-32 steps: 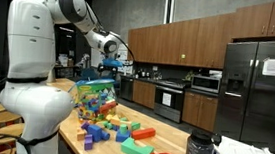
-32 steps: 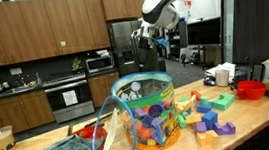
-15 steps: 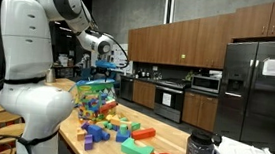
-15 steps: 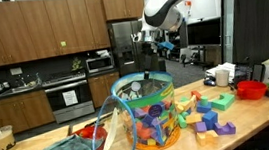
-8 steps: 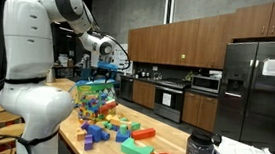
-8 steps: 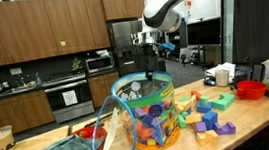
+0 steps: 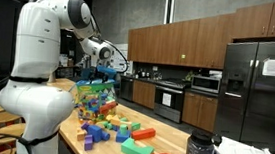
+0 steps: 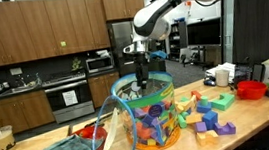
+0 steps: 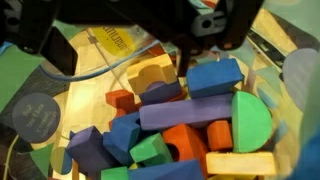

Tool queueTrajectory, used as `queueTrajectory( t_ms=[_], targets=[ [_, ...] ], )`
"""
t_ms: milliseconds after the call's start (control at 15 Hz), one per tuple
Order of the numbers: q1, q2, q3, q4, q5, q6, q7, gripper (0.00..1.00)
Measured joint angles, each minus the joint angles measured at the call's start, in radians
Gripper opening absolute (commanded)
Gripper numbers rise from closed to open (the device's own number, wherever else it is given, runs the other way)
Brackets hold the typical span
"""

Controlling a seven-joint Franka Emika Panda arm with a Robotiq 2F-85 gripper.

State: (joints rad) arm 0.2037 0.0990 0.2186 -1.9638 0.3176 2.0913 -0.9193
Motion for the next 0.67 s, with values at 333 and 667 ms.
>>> queueTrajectory(
  t_ms=[333, 667],
  targets=[
    [0.001, 0.078, 0.034, 0.067, 0.000, 0.015, -0.026, 1.00],
    [-0.001, 0.084, 0.034, 0.069, -0.009, 0.018, -0.019, 1.00]
  ],
)
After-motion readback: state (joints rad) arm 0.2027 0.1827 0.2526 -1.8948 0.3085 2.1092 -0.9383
